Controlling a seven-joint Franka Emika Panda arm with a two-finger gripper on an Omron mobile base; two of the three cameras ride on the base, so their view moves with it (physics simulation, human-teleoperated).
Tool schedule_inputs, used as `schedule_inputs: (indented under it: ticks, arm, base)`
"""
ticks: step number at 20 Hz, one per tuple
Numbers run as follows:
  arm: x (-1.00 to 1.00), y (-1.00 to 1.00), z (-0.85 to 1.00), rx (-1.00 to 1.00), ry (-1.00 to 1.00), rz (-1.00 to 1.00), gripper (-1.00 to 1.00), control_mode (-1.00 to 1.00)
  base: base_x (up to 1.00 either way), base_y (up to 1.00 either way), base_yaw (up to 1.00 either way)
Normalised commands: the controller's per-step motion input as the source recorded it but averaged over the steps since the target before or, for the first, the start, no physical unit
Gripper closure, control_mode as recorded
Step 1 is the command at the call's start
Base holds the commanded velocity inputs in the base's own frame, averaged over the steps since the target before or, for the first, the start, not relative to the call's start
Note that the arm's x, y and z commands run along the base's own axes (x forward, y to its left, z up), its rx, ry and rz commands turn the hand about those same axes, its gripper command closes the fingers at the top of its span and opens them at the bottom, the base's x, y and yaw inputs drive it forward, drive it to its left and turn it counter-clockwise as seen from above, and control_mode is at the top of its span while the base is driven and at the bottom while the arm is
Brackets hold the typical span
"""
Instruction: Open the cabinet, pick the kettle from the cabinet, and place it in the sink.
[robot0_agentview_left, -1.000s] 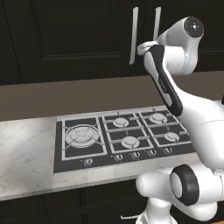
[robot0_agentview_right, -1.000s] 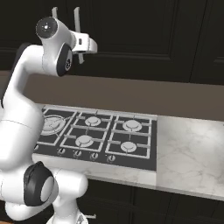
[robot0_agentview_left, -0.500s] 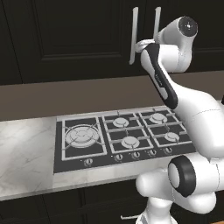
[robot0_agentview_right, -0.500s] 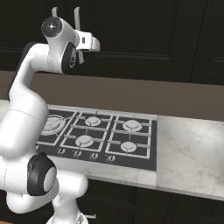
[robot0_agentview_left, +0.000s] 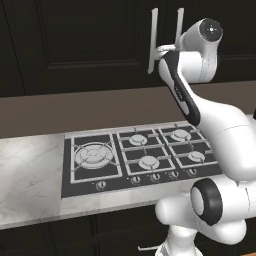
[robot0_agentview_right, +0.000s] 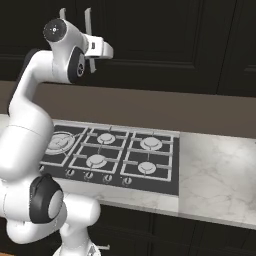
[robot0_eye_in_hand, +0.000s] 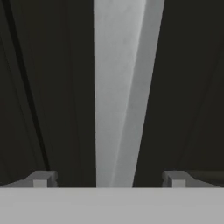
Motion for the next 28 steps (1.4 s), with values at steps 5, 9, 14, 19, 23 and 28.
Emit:
schedule_inputs:
  ticks: [5,9,14,19,23,28]
  arm:
    - [0.24,0.03,-0.09,-0.01,0.00,-0.04,1.00,-1.00]
    - [0.21,0.00,-0.03,0.00,0.04,0.00,1.00,-1.00]
    - [0.12,0.00,-0.02,0.00,0.02,0.00,1.00,-1.00]
    - [-0.04,0.00,-0.02,0.00,0.00,0.01,1.00,-1.00]
    - [-0.22,0.02,-0.07,0.00,0.00,0.03,1.00,-1.00]
    - [-0.32,0.00,-0.09,0.00,0.00,0.02,1.00,-1.00]
  base:
    - [0.00,0.00,0.00]
    - [0.00,0.00,0.00]
    - [0.00,0.00,0.00]
    - [0.00,0.00,0.00]
    - [0.00,0.00,0.00]
    - [0.00,0.00,0.00]
